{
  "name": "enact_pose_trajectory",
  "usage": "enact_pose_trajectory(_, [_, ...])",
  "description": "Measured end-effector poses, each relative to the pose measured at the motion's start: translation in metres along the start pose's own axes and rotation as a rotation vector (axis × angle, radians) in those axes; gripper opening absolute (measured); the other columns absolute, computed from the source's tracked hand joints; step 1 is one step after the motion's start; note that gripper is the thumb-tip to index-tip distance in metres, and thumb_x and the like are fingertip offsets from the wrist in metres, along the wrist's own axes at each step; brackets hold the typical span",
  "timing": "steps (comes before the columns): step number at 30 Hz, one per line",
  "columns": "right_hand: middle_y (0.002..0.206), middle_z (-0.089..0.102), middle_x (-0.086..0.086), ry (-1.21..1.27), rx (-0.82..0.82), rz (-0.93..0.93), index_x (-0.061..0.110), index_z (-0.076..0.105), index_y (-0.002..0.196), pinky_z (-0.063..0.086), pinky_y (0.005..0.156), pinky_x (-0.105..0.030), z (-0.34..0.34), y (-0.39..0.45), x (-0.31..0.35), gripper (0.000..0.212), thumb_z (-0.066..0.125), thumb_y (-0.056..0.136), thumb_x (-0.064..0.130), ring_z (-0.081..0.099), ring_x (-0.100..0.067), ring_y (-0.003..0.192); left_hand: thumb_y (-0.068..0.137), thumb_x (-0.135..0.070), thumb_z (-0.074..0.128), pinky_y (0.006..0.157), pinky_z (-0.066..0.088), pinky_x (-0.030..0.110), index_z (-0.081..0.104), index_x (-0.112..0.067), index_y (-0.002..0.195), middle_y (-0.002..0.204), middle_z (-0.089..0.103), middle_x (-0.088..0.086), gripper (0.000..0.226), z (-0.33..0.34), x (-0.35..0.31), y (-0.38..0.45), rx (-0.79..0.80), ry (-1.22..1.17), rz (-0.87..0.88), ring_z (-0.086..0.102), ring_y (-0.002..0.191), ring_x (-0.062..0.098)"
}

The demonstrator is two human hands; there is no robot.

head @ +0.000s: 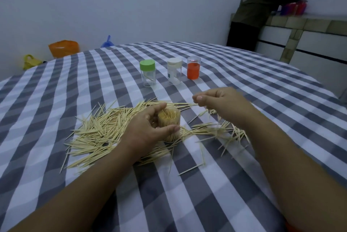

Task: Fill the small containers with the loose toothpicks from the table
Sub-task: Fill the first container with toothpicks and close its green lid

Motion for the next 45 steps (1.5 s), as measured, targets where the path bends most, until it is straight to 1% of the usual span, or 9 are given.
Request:
enact_pose_trajectory(4, [0.117, 0.066, 0.002, -0.072, -0.098, 0.139, 0.022, 0.068, 0.113, 0.042, 0.088, -0.028, -0.053, -0.015, -0.035, 0.024, 0.063, 0.09, 0.019, 0.057, -0.008, 0.103, 0.061, -0.024, 0.081, 0.069, 0.043, -0.001, 0.054, -0.014, 0.131, 0.104, 0.057, -0.023, 0.076, 0.002, -0.002, -0.001, 0.007, 0.002, 0.021, 0.057, 0.084, -0.023])
enact_pose_trajectory(8, [0.145, 0.044, -0.003, -0.289, -0.106, 0.26, 0.021, 0.049, 0.138, 0.038, 0.093, -0.027, -0.078, -0.026, -0.071, 0.052, 0.063, 0.089, 0.017, 0.048, -0.018, 0.123, 0.056, -0.031, 0.08, 0.065, 0.043, -0.002, 0.056, -0.018, 0.13, 0.098, 0.061, -0.02, 0.079, 0.003, -0.004, -0.003, -0.001, 0.028, 0.029, 0.058, 0.08, -0.022])
enact_pose_trajectory(14, [0.136, 0.049, -0.005, -0.284, -0.071, 0.278, 0.024, 0.037, 0.144, 0.039, 0.076, -0.023, -0.075, -0.031, -0.088, 0.061, 0.061, 0.089, 0.011, 0.049, -0.01, 0.093, 0.058, -0.029, 0.081, 0.062, 0.042, -0.003, 0.056, -0.021, 0.13, 0.089, 0.064, -0.012, 0.076, 0.004, -0.005, -0.003, -0.005, 0.067, 0.012, 0.06, 0.074, -0.017])
enact_pose_trajectory(20, [0.13, 0.05, -0.001, -0.093, -0.121, 0.16, 0.033, 0.042, 0.14, 0.049, 0.072, -0.021, -0.066, -0.029, -0.07, 0.063, 0.064, 0.086, 0.009, 0.058, -0.012, 0.098, 0.051, -0.026, 0.082, 0.066, 0.044, 0.0, 0.056, -0.017, 0.129, 0.097, 0.064, -0.017, 0.082, 0.006, -0.004, -0.004, 0.03, -0.006, -0.021, 0.061, 0.08, -0.017])
enact_pose_trajectory(24, [0.123, 0.055, 0.001, 0.056, -0.039, 0.02, 0.043, 0.055, 0.122, 0.052, 0.087, -0.033, -0.032, -0.019, -0.033, 0.051, 0.068, 0.082, 0.013, 0.06, -0.017, 0.102, 0.056, -0.018, 0.084, 0.066, 0.044, 0.001, 0.056, -0.014, 0.129, 0.081, 0.066, -0.025, 0.078, 0.005, -0.004, -0.004, 0.042, -0.026, -0.036, 0.062, 0.08, -0.017])
enact_pose_trajectory(29, [0.108, 0.058, 0.001, 0.287, -0.016, -0.104, 0.032, 0.056, 0.109, 0.052, 0.093, -0.04, 0.02, -0.002, 0.013, 0.033, 0.07, 0.083, 0.019, 0.062, -0.019, 0.101, 0.06, -0.015, 0.085, 0.07, 0.047, 0.004, 0.057, -0.015, 0.128, 0.101, 0.062, -0.019, 0.073, -0.005, 0.0, -0.001, 0.004, -0.023, -0.059, 0.062, 0.086, -0.014])
enact_pose_trajectory(32, [0.108, 0.053, 0.004, 0.329, -0.021, -0.127, 0.033, 0.05, 0.106, 0.053, 0.09, -0.042, 0.045, 0.008, 0.026, 0.03, 0.069, 0.083, 0.026, 0.06, -0.018, 0.1, 0.063, -0.011, 0.084, 0.069, 0.048, 0.007, 0.057, -0.016, 0.127, 0.106, 0.065, -0.011, 0.07, -0.009, 0.006, 0.002, -0.015, -0.053, -0.09, 0.065, 0.086, -0.01])
enact_pose_trajectory(39, [0.083, 0.06, 0.004, 0.51, -0.099, -0.211, 0.011, 0.047, 0.098, 0.049, 0.054, -0.015, 0.068, 0.005, 0.023, 0.03, 0.072, 0.081, 0.012, 0.064, 0.0, 0.065, 0.065, -0.009, 0.084, 0.076, 0.053, 0.017, 0.062, -0.024, 0.116, 0.098, 0.071, -0.006, 0.058, -0.014, 0.01, 0.005, -0.006, -0.054, -0.076, 0.069, 0.09, 0.006])
enact_pose_trajectory(45, [0.102, 0.066, -0.008, 0.399, 0.043, -0.266, 0.02, 0.055, 0.088, 0.057, 0.073, -0.031, 0.076, 0.009, 0.015, 0.031, 0.078, 0.072, 0.006, 0.067, -0.018, 0.091, 0.064, -0.023, 0.083, 0.081, 0.057, 0.029, 0.064, -0.035, 0.101, 0.095, 0.073, -0.005, 0.044, -0.013, 0.014, 0.008, -0.016, -0.036, -0.044, 0.07, 0.091, 0.015])
Point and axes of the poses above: each hand's wrist, its own y-axis towards the middle knuckle, its own z-axis out of the palm, x = y × z, the point moved 8 cm from there along y, towards the middle knuckle
